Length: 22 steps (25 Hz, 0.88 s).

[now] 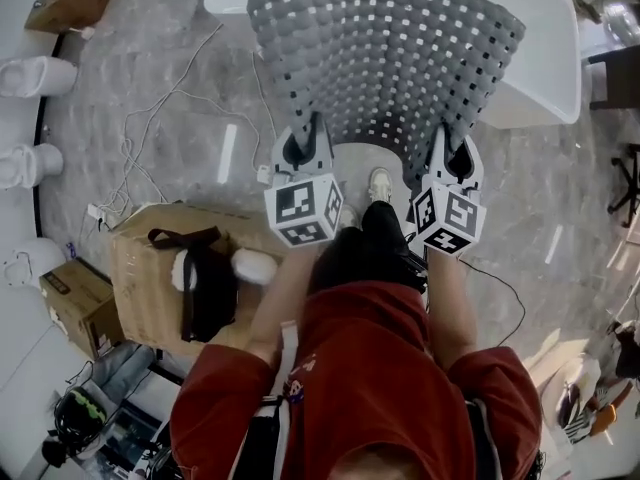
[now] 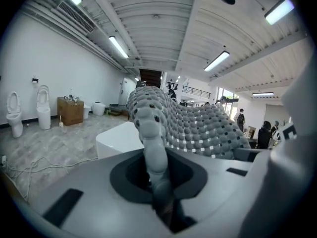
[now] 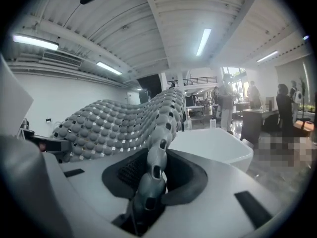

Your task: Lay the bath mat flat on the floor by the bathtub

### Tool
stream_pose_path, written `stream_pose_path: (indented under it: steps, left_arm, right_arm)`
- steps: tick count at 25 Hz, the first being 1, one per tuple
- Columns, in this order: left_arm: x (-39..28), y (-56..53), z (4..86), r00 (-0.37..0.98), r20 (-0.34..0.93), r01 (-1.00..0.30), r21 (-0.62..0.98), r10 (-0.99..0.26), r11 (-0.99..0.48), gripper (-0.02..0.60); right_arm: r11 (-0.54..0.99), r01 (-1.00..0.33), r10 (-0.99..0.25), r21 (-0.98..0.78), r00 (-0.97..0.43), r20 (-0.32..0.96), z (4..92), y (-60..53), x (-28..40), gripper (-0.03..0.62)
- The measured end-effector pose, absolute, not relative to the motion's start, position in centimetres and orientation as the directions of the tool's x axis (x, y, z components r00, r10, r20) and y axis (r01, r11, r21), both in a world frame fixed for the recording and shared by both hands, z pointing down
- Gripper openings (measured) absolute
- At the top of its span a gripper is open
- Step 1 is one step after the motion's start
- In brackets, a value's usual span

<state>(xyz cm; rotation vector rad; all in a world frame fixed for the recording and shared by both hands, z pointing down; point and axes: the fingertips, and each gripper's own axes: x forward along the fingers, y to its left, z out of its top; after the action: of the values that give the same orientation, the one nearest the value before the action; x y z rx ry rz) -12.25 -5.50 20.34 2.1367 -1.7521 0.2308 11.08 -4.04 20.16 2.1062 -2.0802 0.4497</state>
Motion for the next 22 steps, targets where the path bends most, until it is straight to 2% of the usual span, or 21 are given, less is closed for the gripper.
stream_pose_path:
  steps: [11, 22]
  left_arm:
    - [-12.2, -5.8, 31.9, 0.199, 0.535, -0.978, 0.167, -0.821, -0.127, 0.055]
    - [-11.4, -4.9, 44.5, 0.173, 0.655, -0.983, 0.165, -0.735, -0.084, 0.055]
  right_arm:
    - [-0.064, -0.990, -0.867, -0.123, -0.006, 0.499, 31.7, -3.4, 11.6, 0.106]
    - [-0.013, -0.992, -0.774, -0.127, -0.071, 0.629, 44.3, -3.1, 12.9, 0.106]
